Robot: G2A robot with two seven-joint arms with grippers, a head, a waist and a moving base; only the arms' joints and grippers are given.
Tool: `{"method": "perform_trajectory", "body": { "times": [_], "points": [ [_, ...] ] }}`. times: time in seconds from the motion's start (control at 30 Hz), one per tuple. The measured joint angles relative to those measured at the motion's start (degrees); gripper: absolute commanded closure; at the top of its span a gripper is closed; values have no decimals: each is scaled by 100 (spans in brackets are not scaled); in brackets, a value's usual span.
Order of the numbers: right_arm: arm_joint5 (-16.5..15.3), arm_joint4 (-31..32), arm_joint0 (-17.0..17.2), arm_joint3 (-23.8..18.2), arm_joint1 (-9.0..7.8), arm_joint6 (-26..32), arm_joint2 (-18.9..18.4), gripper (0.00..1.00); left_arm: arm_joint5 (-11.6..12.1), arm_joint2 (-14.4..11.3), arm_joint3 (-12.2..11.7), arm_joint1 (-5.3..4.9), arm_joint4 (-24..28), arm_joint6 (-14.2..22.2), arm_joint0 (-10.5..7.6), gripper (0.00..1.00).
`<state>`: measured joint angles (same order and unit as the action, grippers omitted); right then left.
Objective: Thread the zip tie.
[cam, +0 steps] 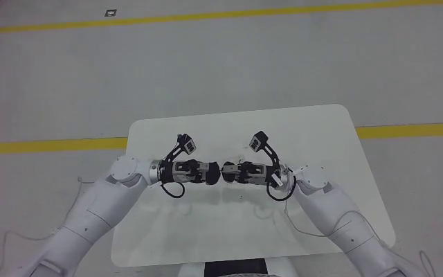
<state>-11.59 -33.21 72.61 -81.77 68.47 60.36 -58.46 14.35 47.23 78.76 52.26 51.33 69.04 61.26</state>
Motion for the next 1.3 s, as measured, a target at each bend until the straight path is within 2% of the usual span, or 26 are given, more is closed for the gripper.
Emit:
{"method": "perform_trajectory", "body": {
  "times": [0.5, 1.3],
  "points": [
    [-13, 101, 17, -28, -23, 65, -13, 100, -119, 25, -96, 71, -88, 34, -13, 91],
    [-46, 90, -10, -7, -26, 128, 48, 100, -220, 108, -137, 147, -229, 71, 16, 95]
  ]
}}
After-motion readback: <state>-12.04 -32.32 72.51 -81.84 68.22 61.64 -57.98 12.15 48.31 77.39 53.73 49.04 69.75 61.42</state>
